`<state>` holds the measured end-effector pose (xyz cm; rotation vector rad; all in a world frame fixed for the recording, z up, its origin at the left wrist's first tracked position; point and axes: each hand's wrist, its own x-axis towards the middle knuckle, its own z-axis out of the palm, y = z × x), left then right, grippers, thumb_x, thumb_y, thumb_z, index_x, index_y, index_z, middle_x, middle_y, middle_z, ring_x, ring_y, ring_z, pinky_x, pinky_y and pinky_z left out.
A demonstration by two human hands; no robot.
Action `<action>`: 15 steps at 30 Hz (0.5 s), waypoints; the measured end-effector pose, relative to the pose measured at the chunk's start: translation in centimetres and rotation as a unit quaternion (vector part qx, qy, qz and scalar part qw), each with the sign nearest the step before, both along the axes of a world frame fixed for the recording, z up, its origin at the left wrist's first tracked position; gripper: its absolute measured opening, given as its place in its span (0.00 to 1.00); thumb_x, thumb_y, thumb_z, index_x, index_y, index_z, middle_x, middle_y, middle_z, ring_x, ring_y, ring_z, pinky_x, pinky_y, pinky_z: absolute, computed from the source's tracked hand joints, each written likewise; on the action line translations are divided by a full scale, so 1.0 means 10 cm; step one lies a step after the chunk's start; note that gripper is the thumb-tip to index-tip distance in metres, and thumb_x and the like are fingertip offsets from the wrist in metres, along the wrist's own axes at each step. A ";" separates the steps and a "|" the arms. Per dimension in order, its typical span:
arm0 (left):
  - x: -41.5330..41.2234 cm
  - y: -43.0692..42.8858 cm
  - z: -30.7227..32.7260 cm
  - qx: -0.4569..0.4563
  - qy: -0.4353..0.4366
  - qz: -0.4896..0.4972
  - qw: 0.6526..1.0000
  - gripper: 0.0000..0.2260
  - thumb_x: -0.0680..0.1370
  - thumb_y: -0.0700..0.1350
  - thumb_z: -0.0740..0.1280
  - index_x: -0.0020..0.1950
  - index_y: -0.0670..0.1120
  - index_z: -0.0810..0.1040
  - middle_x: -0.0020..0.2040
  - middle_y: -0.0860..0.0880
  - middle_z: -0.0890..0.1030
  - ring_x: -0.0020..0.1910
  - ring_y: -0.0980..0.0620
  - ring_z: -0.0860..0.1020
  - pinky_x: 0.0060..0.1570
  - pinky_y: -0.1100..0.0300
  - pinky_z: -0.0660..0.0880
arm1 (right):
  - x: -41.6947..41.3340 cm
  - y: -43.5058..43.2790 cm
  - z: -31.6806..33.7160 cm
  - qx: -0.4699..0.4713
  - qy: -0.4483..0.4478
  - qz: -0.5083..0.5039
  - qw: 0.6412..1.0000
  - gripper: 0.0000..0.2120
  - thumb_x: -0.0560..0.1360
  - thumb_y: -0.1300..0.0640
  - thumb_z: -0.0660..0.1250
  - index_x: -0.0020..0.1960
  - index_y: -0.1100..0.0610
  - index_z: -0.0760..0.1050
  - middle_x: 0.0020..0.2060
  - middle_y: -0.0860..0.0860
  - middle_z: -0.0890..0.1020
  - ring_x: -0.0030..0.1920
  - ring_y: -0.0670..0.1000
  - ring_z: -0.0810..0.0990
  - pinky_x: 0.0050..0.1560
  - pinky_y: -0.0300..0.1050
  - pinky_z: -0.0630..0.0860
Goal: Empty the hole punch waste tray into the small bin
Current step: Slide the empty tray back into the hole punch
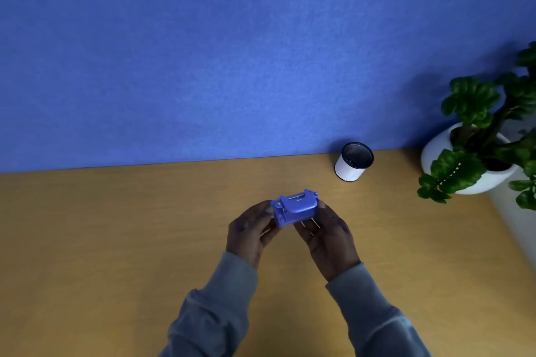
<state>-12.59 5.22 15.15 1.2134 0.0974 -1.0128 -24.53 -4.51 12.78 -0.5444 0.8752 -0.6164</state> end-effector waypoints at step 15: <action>0.14 0.09 -0.09 0.005 -0.059 -0.083 0.995 0.16 0.74 0.29 0.70 0.56 0.47 0.84 0.44 0.42 0.82 0.44 0.46 0.83 0.46 0.54 0.82 | -0.14 0.04 0.13 -0.031 0.034 0.052 0.998 0.13 0.82 0.63 0.63 0.64 0.64 0.79 0.59 0.60 0.85 0.61 0.58 0.84 0.60 0.49 0.82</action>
